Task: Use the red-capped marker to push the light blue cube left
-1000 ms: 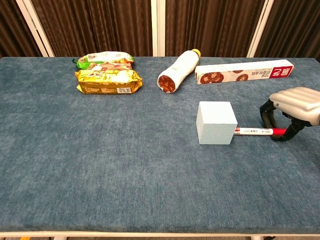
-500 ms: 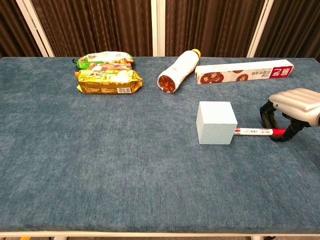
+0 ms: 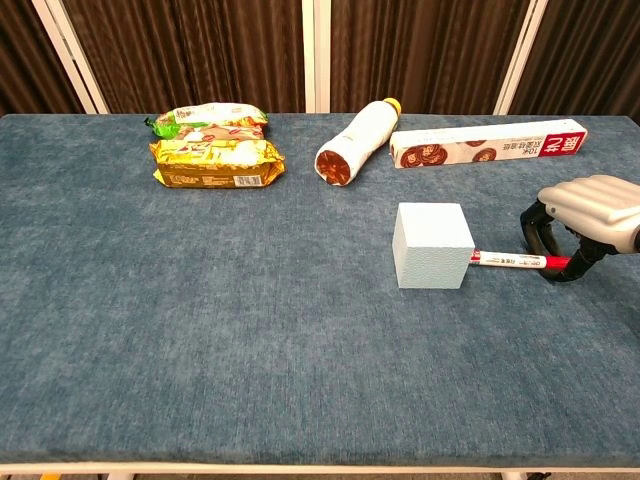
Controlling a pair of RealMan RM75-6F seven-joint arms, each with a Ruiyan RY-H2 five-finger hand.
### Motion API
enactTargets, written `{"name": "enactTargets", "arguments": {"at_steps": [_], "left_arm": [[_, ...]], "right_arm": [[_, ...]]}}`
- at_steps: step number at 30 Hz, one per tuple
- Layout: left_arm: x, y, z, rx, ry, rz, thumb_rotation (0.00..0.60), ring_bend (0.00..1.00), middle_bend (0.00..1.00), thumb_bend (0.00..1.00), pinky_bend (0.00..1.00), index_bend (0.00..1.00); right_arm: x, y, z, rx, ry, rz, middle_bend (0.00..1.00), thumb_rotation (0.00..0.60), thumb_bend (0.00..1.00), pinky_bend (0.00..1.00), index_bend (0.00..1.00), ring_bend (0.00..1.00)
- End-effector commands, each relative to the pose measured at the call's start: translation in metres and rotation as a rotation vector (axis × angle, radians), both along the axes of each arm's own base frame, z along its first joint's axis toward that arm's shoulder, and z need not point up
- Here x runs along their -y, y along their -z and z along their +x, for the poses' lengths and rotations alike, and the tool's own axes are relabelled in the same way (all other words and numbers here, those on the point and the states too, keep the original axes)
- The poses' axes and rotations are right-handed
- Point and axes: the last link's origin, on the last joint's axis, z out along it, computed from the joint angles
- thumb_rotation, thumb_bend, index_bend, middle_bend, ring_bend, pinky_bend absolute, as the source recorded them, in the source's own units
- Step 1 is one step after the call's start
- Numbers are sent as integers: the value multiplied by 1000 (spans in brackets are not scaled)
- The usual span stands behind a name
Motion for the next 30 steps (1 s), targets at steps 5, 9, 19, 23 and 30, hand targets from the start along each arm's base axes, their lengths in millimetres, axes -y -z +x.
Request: {"name": "enactTargets", "arguments": {"at_steps": [5, 9, 19, 23, 30], "left_arm": [[0, -1, 0, -1, 3, 2, 600, 14, 106, 42, 107, 184], [-1, -1, 1, -2, 6, 3, 600, 14, 106, 42, 107, 185], [-4, 0, 4, -8, 7, 8, 600, 14, 106, 42, 107, 184], [-5, 1, 5, -10, 9, 7, 600, 14, 106, 42, 107, 185], [-8, 4, 9, -11, 12, 4, 600, 14, 106, 42, 107, 185]], "right_arm": [[1, -3, 2, 10, -5, -10, 641, 600, 326, 1000, 631, 950], [4, -9, 4, 26, -16, -28, 645, 600, 336, 1000, 644, 949], [5, -29, 2, 34, -39, -49, 656, 600, 342, 1000, 659, 950], [4, -40, 1, 27, -65, -52, 661, 600, 340, 1000, 666, 950], [4, -55, -6, -7, -97, -23, 666, 600, 342, 1000, 672, 950]]}}
